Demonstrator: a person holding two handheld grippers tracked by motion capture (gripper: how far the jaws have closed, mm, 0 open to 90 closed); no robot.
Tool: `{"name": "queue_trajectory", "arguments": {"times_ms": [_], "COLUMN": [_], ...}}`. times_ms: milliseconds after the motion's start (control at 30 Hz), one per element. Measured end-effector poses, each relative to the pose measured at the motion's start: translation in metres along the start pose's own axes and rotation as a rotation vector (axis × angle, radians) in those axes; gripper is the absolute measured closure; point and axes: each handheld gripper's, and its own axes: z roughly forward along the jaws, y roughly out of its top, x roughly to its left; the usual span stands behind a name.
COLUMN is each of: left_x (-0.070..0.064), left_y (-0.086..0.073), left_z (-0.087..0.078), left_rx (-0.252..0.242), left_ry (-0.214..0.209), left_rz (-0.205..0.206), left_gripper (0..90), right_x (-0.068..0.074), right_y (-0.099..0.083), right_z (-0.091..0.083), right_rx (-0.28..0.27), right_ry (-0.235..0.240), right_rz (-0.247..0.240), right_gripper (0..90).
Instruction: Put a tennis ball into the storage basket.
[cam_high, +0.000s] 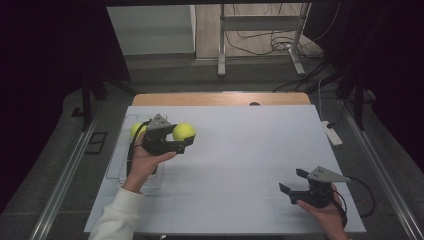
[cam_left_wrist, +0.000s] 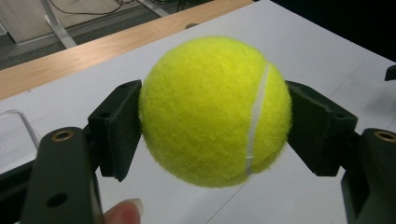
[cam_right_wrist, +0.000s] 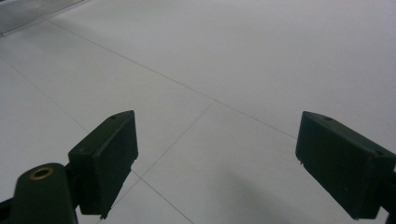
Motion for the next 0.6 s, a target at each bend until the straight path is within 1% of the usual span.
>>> {"name": "queue_trajectory", "arguments": {"times_ms": [267,367,433,600], "left_x": [0.009,0.013,0.015,0.020], "left_y": [-0.003,-0.004,-0.005,-0.006], "left_z": [-0.002,-0.002,-0.004,-0.008], "left_rx": [0.000,0.003,0.002,-0.008], "left_ry": [0.024,0.039,0.051,0.065], "left_rz": [-0.018,-0.022,-0.031,-0.043], "left_gripper": [26.1,26.1,26.1,26.1], "right_x": [0.000,0.000,0.000,0.000], "right_y": [0.000,0.000,0.000,0.000], "right_z": [0.000,0.000,0.000,0.000], "right_rx": [0.002,0.003,0.002,0.003], "right_ry": [-0.001,-0.001,0.000,-0.003], "right_rz": [-0.002,-0.003,-0.005,-0.006], "right_gripper": [13.4,13.4,13.4,13.4]}}
